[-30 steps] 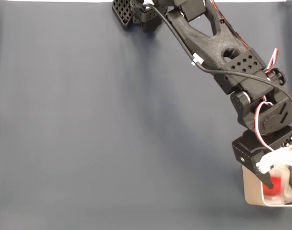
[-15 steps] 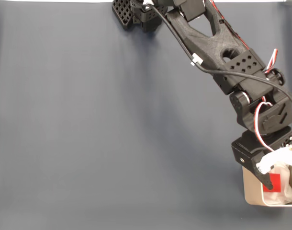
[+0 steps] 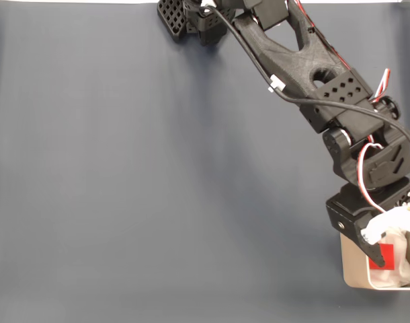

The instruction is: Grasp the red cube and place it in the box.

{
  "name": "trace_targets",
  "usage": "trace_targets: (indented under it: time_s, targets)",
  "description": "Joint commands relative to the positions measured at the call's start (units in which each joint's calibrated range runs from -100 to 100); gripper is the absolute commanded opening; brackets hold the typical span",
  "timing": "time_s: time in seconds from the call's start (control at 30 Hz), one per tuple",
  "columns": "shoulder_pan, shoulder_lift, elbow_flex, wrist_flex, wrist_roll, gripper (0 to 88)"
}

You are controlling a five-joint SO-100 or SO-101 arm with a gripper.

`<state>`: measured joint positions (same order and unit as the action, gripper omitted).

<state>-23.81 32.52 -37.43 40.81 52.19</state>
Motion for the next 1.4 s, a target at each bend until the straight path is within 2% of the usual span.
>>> trace_targets:
  time_s: [0.0,0.23,0.33,0.37,0.47,0.53,0.73,1.0,1.17,1.37]
  targets:
    - [0.7,-3.1,-1.7,-1.1,0.3,40.6]
    - [0.5,-3.2,-1.9,-1.1,0.1,39.9]
    - [0.5,-3.5,-1.9,-1.1,0.0,36.2]
    - [0.5,-3.8,-1.9,-1.1,-0.2,33.1]
    - [0.7,-4.6,-1.8,-1.1,-0.7,10.0]
    - [1.1,-5.9,-0.9,-1.5,-0.8,0.0]
    - [5.4,-15.6,7.1,-3.3,-0.9,0.0]
    - [15.2,-36.6,27.8,-3.6,-1.4,0.0]
    - [20.8,-55.1,51.3,-4.8,-2.1,0.0]
    - [23.1,-77.8,83.0,-8.1,-2.5,0.0]
